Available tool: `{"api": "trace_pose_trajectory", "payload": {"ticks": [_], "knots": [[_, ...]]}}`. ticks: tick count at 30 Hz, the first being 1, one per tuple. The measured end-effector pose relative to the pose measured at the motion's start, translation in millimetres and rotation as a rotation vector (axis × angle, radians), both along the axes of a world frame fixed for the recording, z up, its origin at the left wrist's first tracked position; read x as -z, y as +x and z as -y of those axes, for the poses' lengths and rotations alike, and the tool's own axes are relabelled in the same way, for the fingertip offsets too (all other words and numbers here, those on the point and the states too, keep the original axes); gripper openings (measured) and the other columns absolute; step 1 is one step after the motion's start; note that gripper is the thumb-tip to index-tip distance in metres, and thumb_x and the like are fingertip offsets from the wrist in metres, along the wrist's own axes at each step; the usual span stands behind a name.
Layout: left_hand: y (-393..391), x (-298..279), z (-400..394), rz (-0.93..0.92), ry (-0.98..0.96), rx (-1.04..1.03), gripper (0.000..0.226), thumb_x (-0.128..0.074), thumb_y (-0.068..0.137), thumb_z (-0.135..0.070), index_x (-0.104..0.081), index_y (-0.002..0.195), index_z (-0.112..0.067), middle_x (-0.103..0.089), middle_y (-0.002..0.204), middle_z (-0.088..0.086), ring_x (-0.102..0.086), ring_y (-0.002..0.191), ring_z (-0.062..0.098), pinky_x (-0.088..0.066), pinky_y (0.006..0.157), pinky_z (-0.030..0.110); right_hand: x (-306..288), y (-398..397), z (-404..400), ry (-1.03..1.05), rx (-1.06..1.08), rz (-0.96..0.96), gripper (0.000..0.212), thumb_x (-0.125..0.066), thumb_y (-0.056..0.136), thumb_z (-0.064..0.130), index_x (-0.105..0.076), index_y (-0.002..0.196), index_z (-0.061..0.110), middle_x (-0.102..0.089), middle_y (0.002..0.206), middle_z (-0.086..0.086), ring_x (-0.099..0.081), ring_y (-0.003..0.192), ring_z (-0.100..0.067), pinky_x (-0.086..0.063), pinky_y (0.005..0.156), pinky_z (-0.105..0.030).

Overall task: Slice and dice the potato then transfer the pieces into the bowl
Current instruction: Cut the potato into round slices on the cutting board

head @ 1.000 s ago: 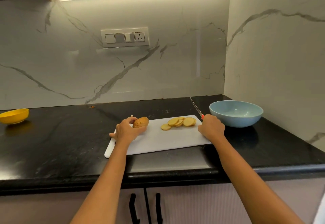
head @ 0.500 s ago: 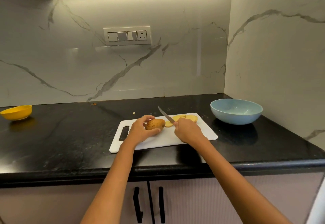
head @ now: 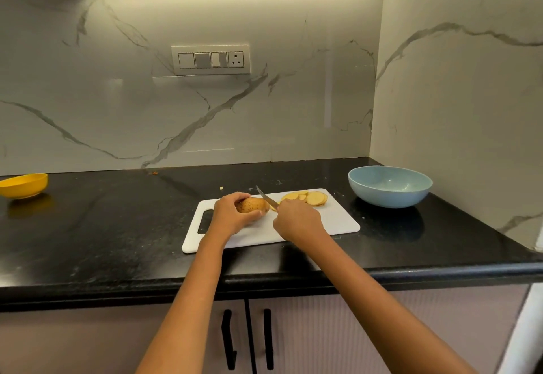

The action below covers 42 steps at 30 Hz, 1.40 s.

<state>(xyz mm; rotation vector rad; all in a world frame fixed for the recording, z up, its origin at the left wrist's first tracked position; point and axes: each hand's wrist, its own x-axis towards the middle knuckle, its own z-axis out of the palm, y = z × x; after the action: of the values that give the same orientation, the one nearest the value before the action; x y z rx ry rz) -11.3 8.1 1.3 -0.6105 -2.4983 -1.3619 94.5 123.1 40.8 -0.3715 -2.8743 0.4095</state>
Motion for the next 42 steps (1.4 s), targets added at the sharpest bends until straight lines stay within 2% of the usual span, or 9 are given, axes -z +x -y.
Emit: {"api": "trace_pose_trajectory", "payload": {"ticks": [3, 11, 19, 24, 28, 33, 39, 42], "knots": [[-1.1, 0.4, 2.7, 0.021, 0.013, -0.006, 0.054, -0.078, 0.073, -0.024, -0.058, 0.122, -0.012, -0.059, 0.122, 0.010, -0.053, 0.108, 0.020, -0.046, 0.088, 0.028, -0.2, -0.2, 1.0, 0.005, -0.006, 0.000, 0.027, -0.043, 0.097, 0.017, -0.055, 0.120, 0.008, -0.062, 0.111, -0.008, -0.050, 0.083, -0.016, -0.046, 0.077, -0.026], [-3.0, 0.0, 3.0, 0.092, 0.041, -0.010, 0.055, -0.077, 0.074, -0.022, -0.057, 0.125, -0.012, -0.057, 0.125, 0.010, -0.052, 0.113, 0.024, -0.047, 0.096, 0.035, -3.7, -0.7, 4.4, 0.027, 0.006, 0.039, 0.025, -0.044, 0.097, 0.017, -0.056, 0.117, 0.007, -0.062, 0.107, -0.008, -0.050, 0.079, -0.015, -0.042, 0.069, -0.023], [-4.4, 0.8, 3.6, 0.097, 0.048, -0.016, 0.055, -0.078, 0.073, -0.021, -0.059, 0.124, -0.013, -0.058, 0.126, 0.009, -0.053, 0.114, 0.023, -0.047, 0.095, 0.034, 0.8, 0.7, 2.9, 0.007, 0.014, 0.056, 0.025, -0.044, 0.097, 0.016, -0.056, 0.117, 0.008, -0.062, 0.109, -0.008, -0.049, 0.082, -0.015, -0.042, 0.074, -0.025], [-3.6, -0.1, 5.0, 0.104, 0.039, 0.013, 0.055, -0.078, 0.074, -0.019, -0.058, 0.125, -0.013, -0.057, 0.126, 0.010, -0.052, 0.114, 0.024, -0.046, 0.096, 0.034, -5.3, -12.0, 3.0, -0.003, -0.021, 0.089, 0.025, -0.042, 0.097, 0.015, -0.057, 0.114, 0.005, -0.053, 0.090, -0.006, -0.049, 0.079, -0.016, -0.039, 0.069, -0.024], [-6.7, -0.8, 7.8, 0.089, 0.029, 0.035, 0.056, -0.081, 0.070, -0.023, -0.061, 0.121, -0.013, -0.061, 0.121, 0.008, -0.056, 0.110, 0.022, -0.048, 0.096, 0.034, -6.3, -20.9, -1.4, 0.005, -0.064, 0.153, 0.028, -0.039, 0.096, 0.014, -0.054, 0.117, 0.004, -0.049, 0.092, -0.007, -0.047, 0.082, -0.018, -0.037, 0.060, -0.023], [-7.8, 0.6, 8.8, 0.090, 0.035, 0.049, 0.056, -0.082, 0.069, -0.023, -0.061, 0.121, -0.015, -0.060, 0.123, 0.006, -0.054, 0.111, 0.020, -0.046, 0.093, 0.029, 2.8, -13.2, -9.6, -0.015, -0.055, 0.182, 0.026, -0.041, 0.097, 0.016, -0.055, 0.117, 0.006, -0.049, 0.091, -0.004, -0.048, 0.084, -0.017, -0.040, 0.072, -0.025], [-1.7, 0.6, 8.3, 0.073, 0.031, 0.043, 0.055, -0.080, 0.072, -0.023, -0.060, 0.123, -0.015, -0.059, 0.124, 0.007, -0.053, 0.113, 0.021, -0.046, 0.097, 0.033, -12.3, -13.8, -11.0, -0.054, -0.052, 0.255, 0.026, -0.039, 0.098, 0.015, -0.052, 0.115, 0.000, -0.044, 0.071, -0.005, -0.045, 0.062, -0.014, -0.039, 0.057, -0.021], [0.3, -0.2, 7.7, 0.069, 0.023, 0.040, 0.055, -0.079, 0.073, -0.023, -0.059, 0.124, -0.016, -0.057, 0.126, 0.007, -0.052, 0.115, 0.022, -0.045, 0.098, 0.034, -9.8, -16.7, -10.5, -0.011, -0.074, 0.258, 0.028, -0.040, 0.098, 0.017, -0.053, 0.118, 0.002, -0.050, 0.085, -0.006, -0.051, 0.080, -0.017, -0.044, 0.073, -0.025]]}}
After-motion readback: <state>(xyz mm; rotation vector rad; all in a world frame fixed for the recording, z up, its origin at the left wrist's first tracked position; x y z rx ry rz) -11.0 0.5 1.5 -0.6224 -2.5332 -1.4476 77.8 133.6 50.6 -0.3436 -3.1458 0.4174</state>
